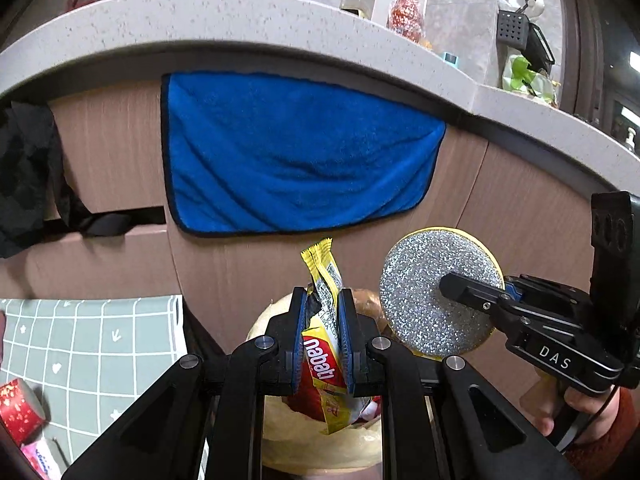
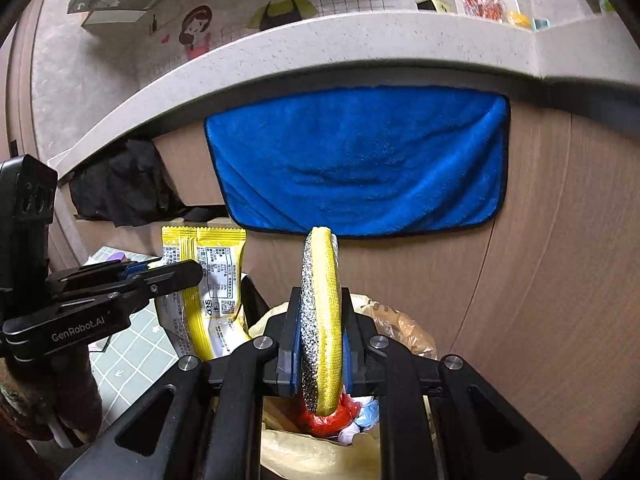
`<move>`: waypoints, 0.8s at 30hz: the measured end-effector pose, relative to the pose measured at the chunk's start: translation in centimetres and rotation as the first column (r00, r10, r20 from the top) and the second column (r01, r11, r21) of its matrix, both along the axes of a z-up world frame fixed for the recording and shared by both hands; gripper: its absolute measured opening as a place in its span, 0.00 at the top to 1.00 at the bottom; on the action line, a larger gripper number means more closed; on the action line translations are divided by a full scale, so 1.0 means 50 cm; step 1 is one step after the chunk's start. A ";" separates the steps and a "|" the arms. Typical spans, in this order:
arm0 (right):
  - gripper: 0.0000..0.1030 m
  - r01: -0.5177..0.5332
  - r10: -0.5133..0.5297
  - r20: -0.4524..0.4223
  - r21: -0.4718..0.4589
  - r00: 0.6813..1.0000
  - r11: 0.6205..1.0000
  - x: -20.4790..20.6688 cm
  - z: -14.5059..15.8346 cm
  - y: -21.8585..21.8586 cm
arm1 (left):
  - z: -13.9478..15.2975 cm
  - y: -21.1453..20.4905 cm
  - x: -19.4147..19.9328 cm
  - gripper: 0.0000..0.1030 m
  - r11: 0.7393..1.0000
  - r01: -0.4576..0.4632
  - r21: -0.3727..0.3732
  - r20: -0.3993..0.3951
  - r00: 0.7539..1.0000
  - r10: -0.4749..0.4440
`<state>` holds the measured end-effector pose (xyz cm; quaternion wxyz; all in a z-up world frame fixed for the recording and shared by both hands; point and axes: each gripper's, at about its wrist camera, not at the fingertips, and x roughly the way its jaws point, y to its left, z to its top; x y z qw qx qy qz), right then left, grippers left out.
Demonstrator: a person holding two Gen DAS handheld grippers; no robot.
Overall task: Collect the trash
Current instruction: 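Carry the wrapper and glittery pad over the bin and open both grippers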
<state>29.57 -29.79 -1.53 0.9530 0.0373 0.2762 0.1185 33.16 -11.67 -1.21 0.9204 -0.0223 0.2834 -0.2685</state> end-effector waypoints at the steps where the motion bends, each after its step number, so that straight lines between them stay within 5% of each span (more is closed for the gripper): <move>1: 0.86 0.001 -0.001 -0.008 0.004 1.000 1.000 0.004 -0.007 -0.002 | -0.005 -0.001 0.003 0.85 1.000 0.000 0.003 -0.005 1.000 0.000; 20: 0.86 0.047 -0.040 -0.102 0.068 0.994 0.997 0.074 -0.083 -0.030 | -0.107 -0.023 0.066 0.84 1.000 0.010 0.011 -0.140 0.990 -0.008; 22: 0.79 0.048 -0.040 -0.114 0.073 0.993 0.996 0.081 -0.092 -0.032 | -0.121 -0.021 0.079 0.80 0.999 0.031 -0.016 -0.178 0.983 -0.033; 23: 0.71 0.049 -0.039 -0.126 0.074 0.991 0.996 0.084 -0.096 -0.033 | -0.129 -0.018 0.087 0.67 0.998 0.053 -0.040 -0.205 0.977 -0.060; 24: 0.51 0.058 -0.047 -0.141 0.077 0.989 0.995 0.087 -0.103 -0.034 | -0.135 -0.014 0.092 0.48 0.997 0.056 -0.050 -0.230 0.971 -0.066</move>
